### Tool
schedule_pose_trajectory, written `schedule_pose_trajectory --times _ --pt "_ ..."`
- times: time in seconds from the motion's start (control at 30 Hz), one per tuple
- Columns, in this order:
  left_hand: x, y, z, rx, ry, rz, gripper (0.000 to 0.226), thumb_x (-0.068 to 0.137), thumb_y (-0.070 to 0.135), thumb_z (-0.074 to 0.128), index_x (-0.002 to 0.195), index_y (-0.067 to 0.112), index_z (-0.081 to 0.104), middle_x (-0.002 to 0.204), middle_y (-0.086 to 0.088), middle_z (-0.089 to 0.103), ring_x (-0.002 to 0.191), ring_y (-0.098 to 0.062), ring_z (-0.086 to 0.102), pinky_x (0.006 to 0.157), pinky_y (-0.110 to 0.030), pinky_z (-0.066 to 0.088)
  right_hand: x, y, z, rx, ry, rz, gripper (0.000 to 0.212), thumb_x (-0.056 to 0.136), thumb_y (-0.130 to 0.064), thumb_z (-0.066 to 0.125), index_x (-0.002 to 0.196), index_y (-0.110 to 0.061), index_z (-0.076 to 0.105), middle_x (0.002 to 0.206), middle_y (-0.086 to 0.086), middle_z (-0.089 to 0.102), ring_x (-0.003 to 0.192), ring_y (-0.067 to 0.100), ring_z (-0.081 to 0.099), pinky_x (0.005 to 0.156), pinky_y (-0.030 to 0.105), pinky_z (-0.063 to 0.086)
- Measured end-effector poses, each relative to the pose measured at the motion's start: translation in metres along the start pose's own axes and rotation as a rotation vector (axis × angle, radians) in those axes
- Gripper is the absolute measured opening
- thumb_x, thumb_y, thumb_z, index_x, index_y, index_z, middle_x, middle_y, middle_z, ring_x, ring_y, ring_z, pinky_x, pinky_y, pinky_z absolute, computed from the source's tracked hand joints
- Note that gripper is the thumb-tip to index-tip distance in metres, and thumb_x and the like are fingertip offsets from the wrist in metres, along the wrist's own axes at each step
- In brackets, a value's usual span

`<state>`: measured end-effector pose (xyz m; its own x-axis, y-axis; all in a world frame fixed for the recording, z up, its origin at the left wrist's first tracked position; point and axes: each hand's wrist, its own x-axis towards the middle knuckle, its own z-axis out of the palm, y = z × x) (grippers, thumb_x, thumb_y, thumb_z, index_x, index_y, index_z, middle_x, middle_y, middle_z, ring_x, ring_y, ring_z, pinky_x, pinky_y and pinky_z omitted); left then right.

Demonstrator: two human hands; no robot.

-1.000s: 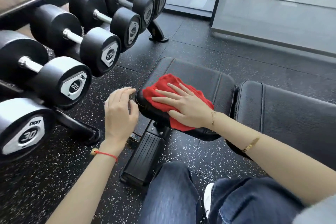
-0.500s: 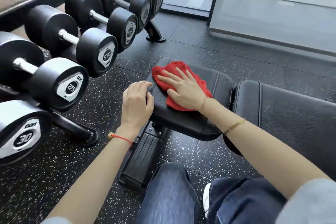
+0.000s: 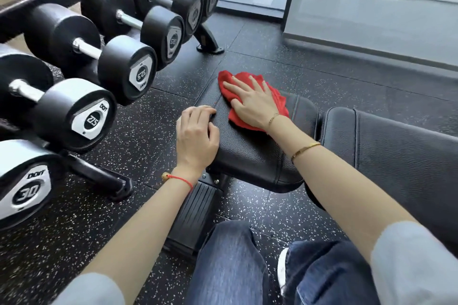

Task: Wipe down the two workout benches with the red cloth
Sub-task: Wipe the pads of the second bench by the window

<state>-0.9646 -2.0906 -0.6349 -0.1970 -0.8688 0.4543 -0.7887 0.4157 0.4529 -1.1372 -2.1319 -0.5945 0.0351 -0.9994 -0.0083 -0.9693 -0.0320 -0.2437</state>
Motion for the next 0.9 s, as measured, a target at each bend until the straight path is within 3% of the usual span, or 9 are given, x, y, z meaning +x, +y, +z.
schedule_pose_trajectory --times 0.17,0.23,0.43,0.5,0.7,0.77,0.9 --pt "0.0 -0.002 0.002 -0.006 0.009 0.018 0.035 0.088 0.019 0.044 0.115 0.012 0.065 0.123 -0.002 0.065 0.119 -0.029 0.052 0.103 -0.042 0.039 -0.066 0.013 -0.001 -0.034 -0.004 -0.272 0.06 0.088 -0.037 0.034 0.148 -0.042 0.03 0.158 -0.018 0.023 0.15 0.023 0.012 0.122 0.046 0.003" --pt "0.0 -0.003 0.002 -0.008 0.001 0.02 0.036 0.088 0.019 0.043 0.116 0.013 0.065 0.124 -0.001 0.064 0.12 -0.027 0.051 0.104 -0.041 0.038 -0.075 0.037 -0.006 -0.01 0.008 -0.216 0.059 0.089 -0.035 0.037 0.147 -0.041 0.032 0.158 -0.018 0.025 0.15 0.021 0.012 0.122 0.044 0.003" --pt "-0.002 -0.002 0.002 0.006 -0.02 0.015 0.037 0.088 0.022 0.041 0.118 0.015 0.063 0.126 0.001 0.062 0.122 -0.024 0.048 0.103 -0.038 0.036 -0.033 0.076 -0.017 -0.003 0.063 0.184 0.052 0.098 -0.034 0.038 0.149 -0.037 0.031 0.16 -0.012 0.023 0.149 0.024 0.015 0.121 0.051 0.006" --pt "-0.002 -0.002 0.003 0.013 -0.023 0.017 0.037 0.088 0.022 0.041 0.117 0.015 0.062 0.126 0.001 0.062 0.121 -0.024 0.048 0.103 -0.038 0.036 -0.035 0.064 -0.014 -0.016 0.066 0.175 0.053 0.097 -0.035 0.037 0.149 -0.038 0.03 0.16 -0.014 0.02 0.149 0.025 0.014 0.121 0.052 0.004" --pt "-0.002 -0.003 0.003 0.014 -0.008 0.038 0.036 0.087 0.021 0.043 0.117 0.013 0.063 0.125 -0.002 0.062 0.12 -0.027 0.05 0.1 -0.042 0.039 -0.125 0.031 -0.004 -0.054 0.013 -0.156 0.061 0.09 -0.036 0.038 0.15 -0.042 0.026 0.16 -0.018 0.018 0.151 0.022 0.007 0.121 0.049 0.0" --pt "-0.002 -0.003 0.002 0.008 -0.011 0.04 0.037 0.087 0.021 0.043 0.117 0.013 0.062 0.125 -0.003 0.062 0.121 -0.027 0.05 0.102 -0.042 0.039 -0.144 0.038 -0.003 -0.01 0.017 -0.139 0.061 0.09 -0.034 0.038 0.15 -0.04 0.027 0.16 -0.018 0.018 0.151 0.021 0.007 0.122 0.048 0.002" --pt "-0.003 -0.003 0.002 0.0 -0.016 0.039 0.037 0.087 0.02 0.043 0.118 0.012 0.062 0.126 -0.003 0.062 0.122 -0.028 0.049 0.103 -0.043 0.038 -0.128 0.067 -0.006 0.042 0.072 0.071 0.056 0.096 -0.028 0.043 0.15 -0.036 0.029 0.161 -0.013 0.019 0.151 0.025 0.007 0.122 0.047 0.003"
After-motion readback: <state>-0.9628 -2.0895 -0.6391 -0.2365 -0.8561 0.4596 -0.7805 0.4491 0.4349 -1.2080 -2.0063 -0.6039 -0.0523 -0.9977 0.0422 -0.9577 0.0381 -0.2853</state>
